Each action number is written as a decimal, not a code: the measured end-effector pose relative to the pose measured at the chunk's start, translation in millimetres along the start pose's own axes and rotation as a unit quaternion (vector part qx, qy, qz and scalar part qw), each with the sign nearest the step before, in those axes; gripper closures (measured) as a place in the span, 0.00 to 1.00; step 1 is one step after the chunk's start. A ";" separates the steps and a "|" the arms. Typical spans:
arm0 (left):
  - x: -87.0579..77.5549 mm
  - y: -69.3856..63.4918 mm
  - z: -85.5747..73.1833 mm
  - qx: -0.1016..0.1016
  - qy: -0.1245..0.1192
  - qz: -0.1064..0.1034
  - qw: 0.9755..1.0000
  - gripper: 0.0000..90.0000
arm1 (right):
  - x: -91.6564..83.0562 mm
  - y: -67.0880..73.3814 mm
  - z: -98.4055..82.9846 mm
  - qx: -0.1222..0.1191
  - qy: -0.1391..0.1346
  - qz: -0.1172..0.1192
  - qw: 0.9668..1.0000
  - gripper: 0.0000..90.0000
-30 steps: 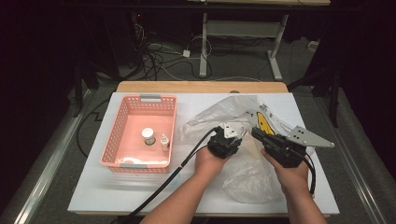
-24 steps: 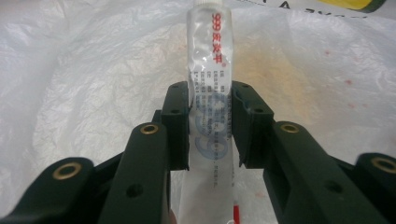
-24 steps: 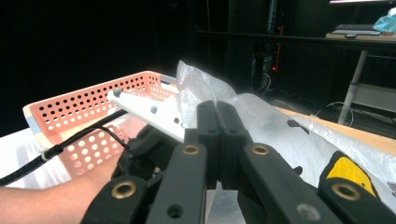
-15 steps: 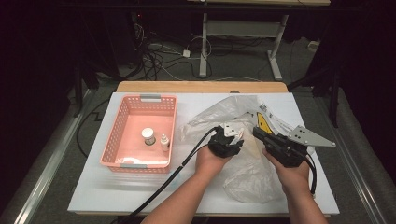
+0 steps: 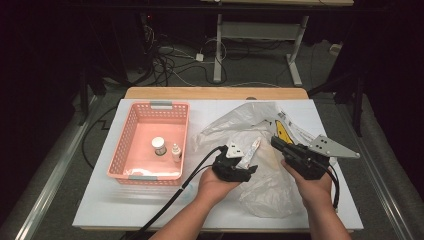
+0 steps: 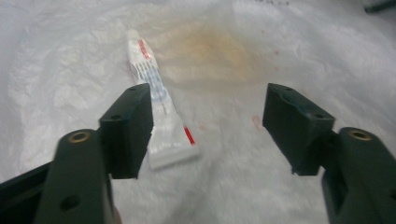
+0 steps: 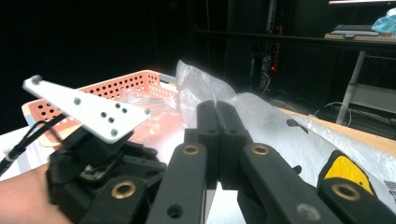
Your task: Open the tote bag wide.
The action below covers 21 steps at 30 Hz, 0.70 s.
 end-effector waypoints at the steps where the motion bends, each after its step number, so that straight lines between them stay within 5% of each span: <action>1: -2.2 -1.4 -2.0 -0.001 0.000 -0.002 1.000 0.31 | 0.4 -0.1 0.0 0.000 -0.001 -0.001 1.000 1.00; 15: -45.6 -16.2 -22.6 -0.005 -0.008 -0.010 1.000 0.00 | -1.2 0.8 0.6 -0.003 -0.001 -0.002 1.000 1.00; 21: -69.6 -12.6 -32.5 -0.007 -0.018 -0.010 1.000 0.00 | -1.3 0.9 0.8 -0.004 -0.001 -0.002 1.000 1.00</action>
Point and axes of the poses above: each handheld gripper's, and its own axes: x roughly forward along the jaws, z roughly out of its top, y roughly to its left, the point moved 3 cm from there along x, roughly forward along the jaws, and after that the axes turned 9 degrees about y, right-handed, at the moved point
